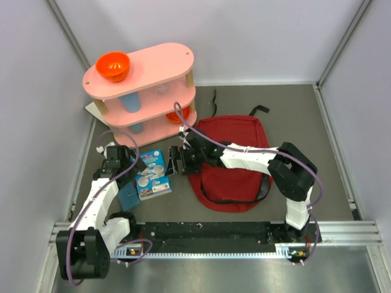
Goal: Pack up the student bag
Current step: Pick up the book from the center of the board.
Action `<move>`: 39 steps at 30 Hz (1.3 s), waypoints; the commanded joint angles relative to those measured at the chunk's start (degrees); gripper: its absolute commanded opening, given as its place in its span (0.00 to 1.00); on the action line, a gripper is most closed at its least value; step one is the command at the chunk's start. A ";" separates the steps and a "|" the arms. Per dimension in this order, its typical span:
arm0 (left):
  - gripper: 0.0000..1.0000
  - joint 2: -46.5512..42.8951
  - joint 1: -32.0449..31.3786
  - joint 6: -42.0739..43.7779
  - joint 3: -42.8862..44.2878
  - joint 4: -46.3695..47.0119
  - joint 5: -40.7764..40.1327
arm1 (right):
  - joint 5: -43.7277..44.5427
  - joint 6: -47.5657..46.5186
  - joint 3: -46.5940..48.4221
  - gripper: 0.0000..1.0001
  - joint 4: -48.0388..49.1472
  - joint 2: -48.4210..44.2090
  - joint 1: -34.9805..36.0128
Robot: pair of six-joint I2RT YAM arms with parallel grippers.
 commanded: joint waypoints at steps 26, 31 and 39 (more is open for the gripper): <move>0.69 5.00 0.26 2.49 -7.62 15.67 19.47 | 4.11 7.03 4.40 0.65 8.82 11.35 0.28; 0.55 3.24 0.18 2.67 -8.50 18.65 23.95 | 2.87 7.39 3.16 0.56 10.50 11.43 0.19; 0.27 -0.27 0.18 2.49 -8.51 19.63 27.56 | 1.99 7.74 1.93 0.46 11.38 11.70 0.28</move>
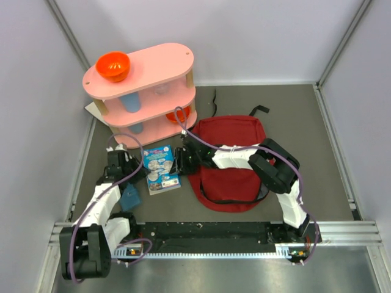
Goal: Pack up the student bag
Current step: Pick up the book from the center of the board.
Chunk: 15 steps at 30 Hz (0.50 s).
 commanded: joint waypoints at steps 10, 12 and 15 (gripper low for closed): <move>0.46 -2.14 -0.70 -0.56 0.28 5.69 12.08 | -2.27 0.61 -0.13 0.47 4.67 1.01 1.00; 0.46 -0.91 -0.70 -0.30 0.37 4.82 11.12 | -2.36 0.70 -0.13 0.47 4.58 0.83 1.00; 0.42 -0.03 -0.70 0.14 0.20 4.72 10.41 | -2.27 0.70 -0.13 0.47 4.50 0.92 1.09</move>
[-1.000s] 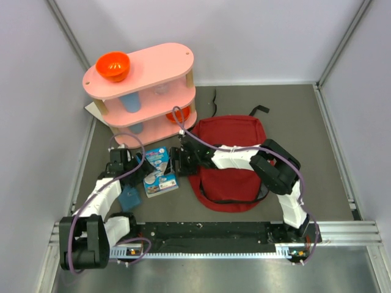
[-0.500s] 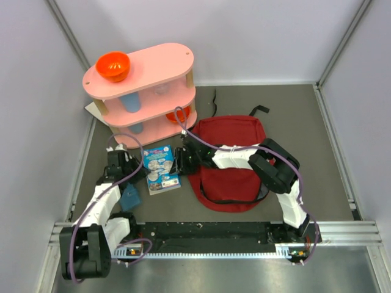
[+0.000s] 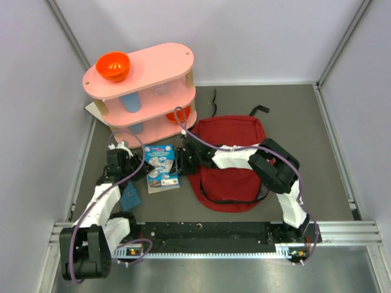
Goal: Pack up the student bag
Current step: Pick up the book from the center of the board.
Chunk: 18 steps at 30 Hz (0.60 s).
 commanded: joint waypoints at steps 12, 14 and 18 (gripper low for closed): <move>0.00 0.14 -0.61 0.74 1.43 -1.10 3.16 | -2.38 0.81 -1.75 0.51 5.50 -0.22 1.07; 0.00 -0.12 -0.70 0.83 1.60 -1.28 3.51 | -2.30 1.07 -1.93 0.52 5.94 -0.66 1.07; 0.00 -0.82 -0.70 1.26 2.30 -1.37 4.57 | -2.56 0.72 -2.28 0.55 6.30 -1.54 1.07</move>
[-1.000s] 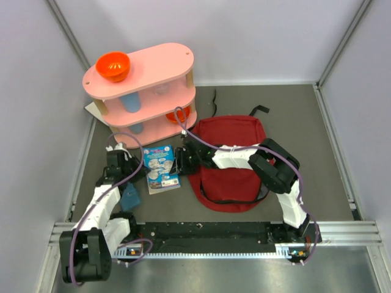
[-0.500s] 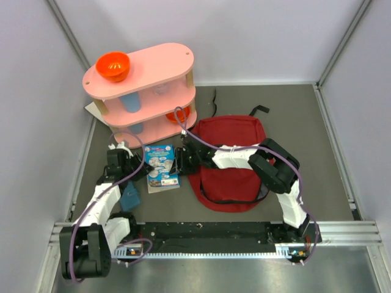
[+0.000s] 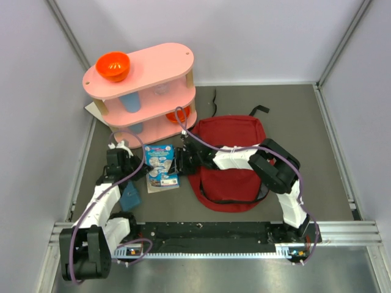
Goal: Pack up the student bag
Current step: Pick up the book from the center of the board.
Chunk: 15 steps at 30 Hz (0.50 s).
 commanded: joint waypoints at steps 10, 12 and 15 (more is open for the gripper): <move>0.00 -11.21 -0.70 1.03 5.93 -1.98 9.16 | -2.53 -2.66 0.02 0.79 1.20 -8.78 1.02; 0.00 -11.56 -0.70 1.03 7.86 -2.16 11.26 | -2.35 -2.75 -0.68 0.80 0.93 -10.19 0.85; 0.00 -12.09 -0.61 1.20 10.23 -3.48 11.97 | -1.74 -2.40 -2.44 0.82 1.10 -13.27 0.23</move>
